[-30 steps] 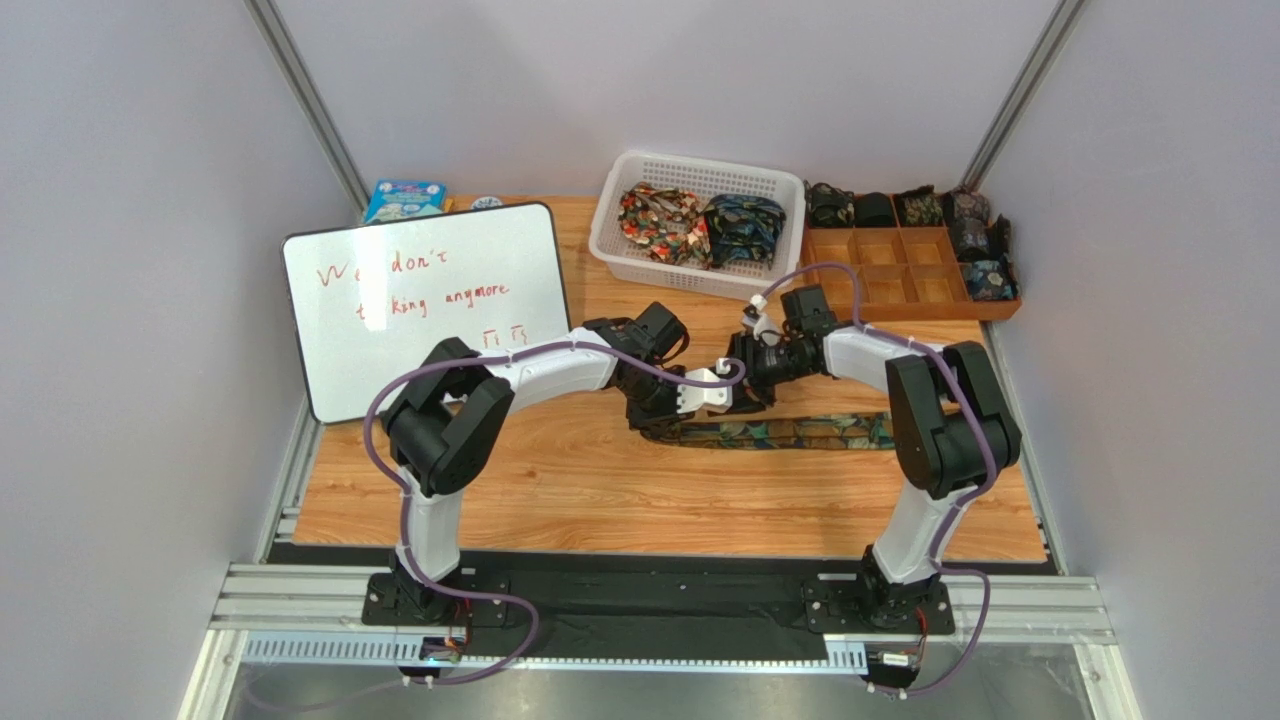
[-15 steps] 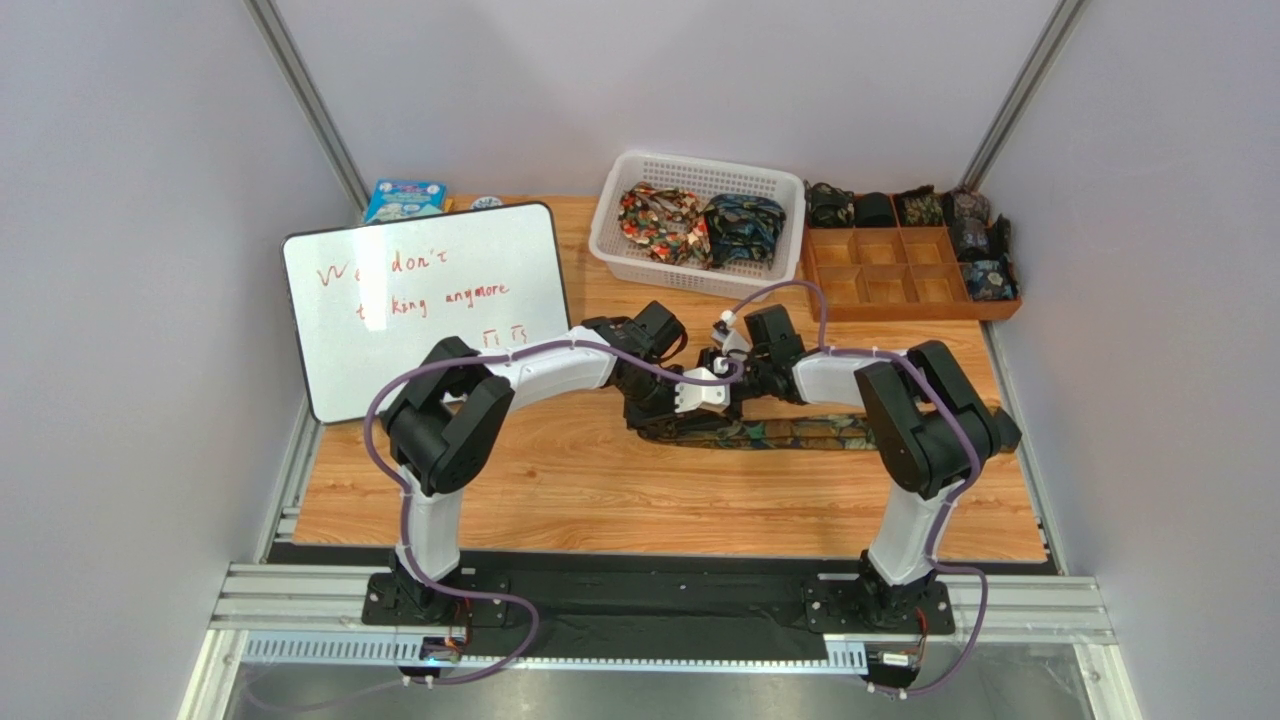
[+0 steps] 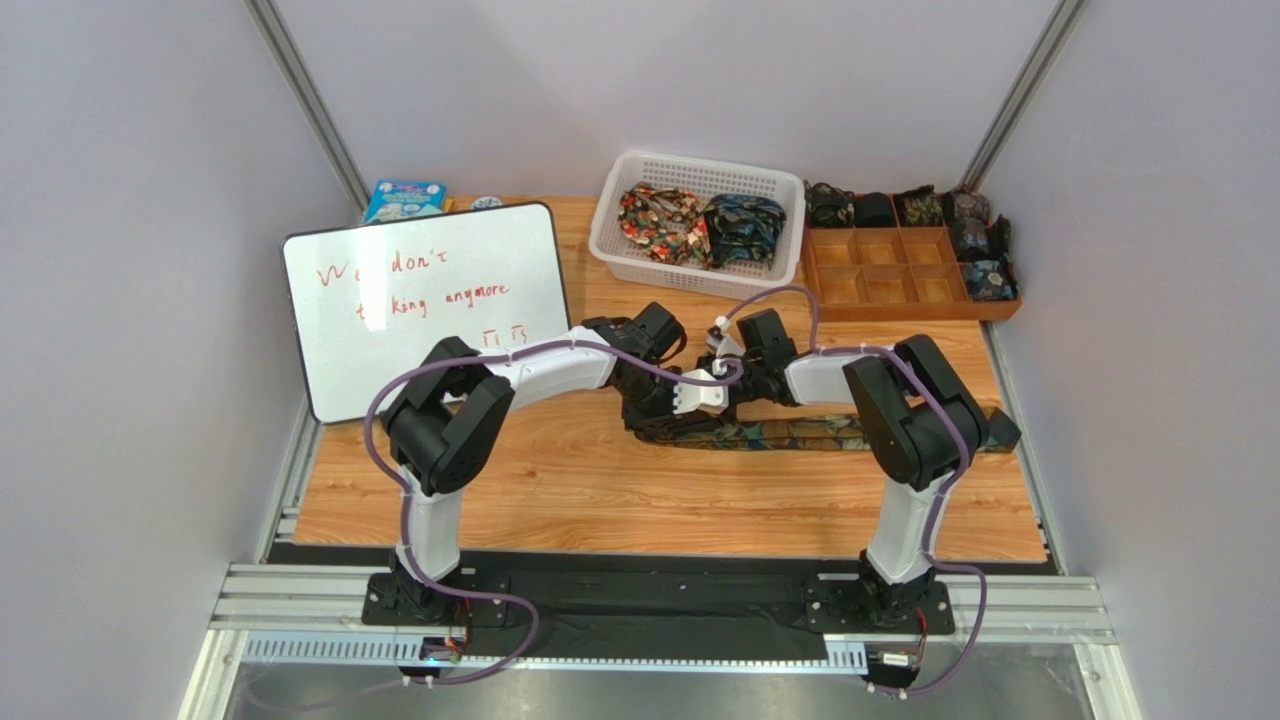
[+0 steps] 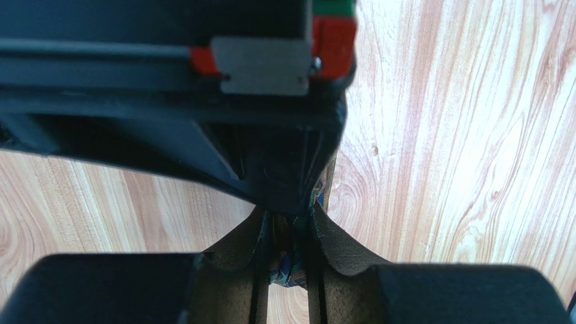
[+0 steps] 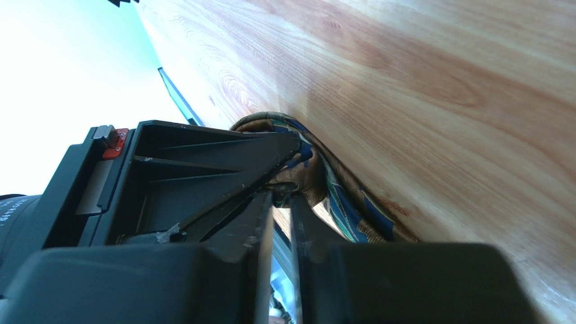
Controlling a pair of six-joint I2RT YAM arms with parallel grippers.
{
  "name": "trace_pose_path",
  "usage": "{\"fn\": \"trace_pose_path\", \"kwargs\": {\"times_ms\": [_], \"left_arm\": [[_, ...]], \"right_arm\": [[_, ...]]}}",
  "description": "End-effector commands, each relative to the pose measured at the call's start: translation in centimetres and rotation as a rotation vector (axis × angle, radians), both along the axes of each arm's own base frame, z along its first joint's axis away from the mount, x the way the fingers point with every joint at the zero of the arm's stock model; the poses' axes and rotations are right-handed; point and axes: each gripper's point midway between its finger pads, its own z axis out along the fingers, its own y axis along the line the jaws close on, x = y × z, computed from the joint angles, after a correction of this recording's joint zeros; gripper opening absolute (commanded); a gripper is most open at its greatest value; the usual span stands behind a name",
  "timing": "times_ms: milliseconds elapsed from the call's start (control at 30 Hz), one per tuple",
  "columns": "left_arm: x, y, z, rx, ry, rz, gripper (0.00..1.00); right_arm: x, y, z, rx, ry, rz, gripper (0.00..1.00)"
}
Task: Roll the ties
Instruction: Roll the tie at the center of the board.
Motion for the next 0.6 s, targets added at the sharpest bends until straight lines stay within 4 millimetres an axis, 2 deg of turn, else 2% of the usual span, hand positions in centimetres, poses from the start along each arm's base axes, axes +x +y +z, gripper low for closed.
{"fn": "trace_pose_path", "kwargs": {"times_ms": [0, 67, 200, 367, 567], "left_arm": [[-0.4, -1.6, 0.6, -0.054, 0.005, -0.047, 0.24], [-0.3, -1.6, 0.7, -0.054, 0.003, -0.047, 0.24], [-0.2, -1.6, 0.7, -0.051, -0.002, -0.043, 0.29], [0.6, -1.3, 1.8, -0.089, -0.027, -0.015, 0.52], [0.8, -0.9, 4.0, -0.184, -0.043, 0.024, 0.69]], "right_arm": [[0.7, 0.3, -1.2, -0.051, -0.040, 0.002, 0.05], [0.4, 0.0, -1.5, -0.067, -0.021, 0.008, 0.00], [0.3, -0.8, -1.7, -0.098, -0.024, -0.006, 0.00], [0.1, -2.0, -2.2, -0.129, -0.008, -0.014, 0.00], [0.1, -2.9, -2.7, -0.144, 0.008, -0.032, 0.00]]}}
